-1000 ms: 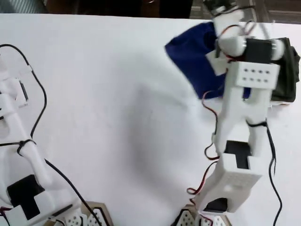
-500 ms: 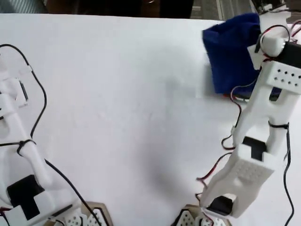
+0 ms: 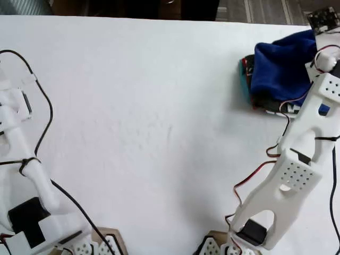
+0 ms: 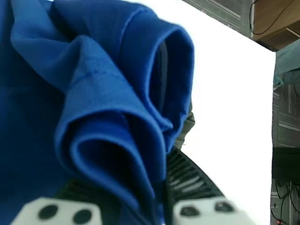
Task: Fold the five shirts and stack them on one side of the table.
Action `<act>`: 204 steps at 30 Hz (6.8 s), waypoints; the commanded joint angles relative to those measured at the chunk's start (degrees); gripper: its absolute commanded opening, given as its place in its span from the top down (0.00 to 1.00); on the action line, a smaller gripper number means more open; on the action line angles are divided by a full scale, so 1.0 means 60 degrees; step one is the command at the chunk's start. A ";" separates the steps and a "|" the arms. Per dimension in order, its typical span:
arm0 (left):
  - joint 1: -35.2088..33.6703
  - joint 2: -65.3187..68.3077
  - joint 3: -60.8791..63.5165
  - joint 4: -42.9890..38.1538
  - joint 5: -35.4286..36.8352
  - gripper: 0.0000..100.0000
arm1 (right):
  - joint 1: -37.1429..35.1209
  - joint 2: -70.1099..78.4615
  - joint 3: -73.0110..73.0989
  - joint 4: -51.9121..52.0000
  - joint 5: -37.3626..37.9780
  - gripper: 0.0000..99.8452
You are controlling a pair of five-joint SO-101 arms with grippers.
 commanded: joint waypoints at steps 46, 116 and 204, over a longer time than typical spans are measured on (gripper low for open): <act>-0.0571 -0.0440 -0.0037 -0.0073 -0.0059 0.97 | 0.0242 0.4711 -0.2857 -0.4579 -0.4659 0.97; -0.1421 -0.0440 -0.0051 0.0249 -0.0059 0.97 | -0.2088 -0.0344 -0.0835 0.5458 -0.3560 0.98; -0.0117 -0.0469 -0.5165 0.6125 -0.0322 0.97 | -0.2967 -0.1531 -0.5524 0.4593 -0.7077 0.98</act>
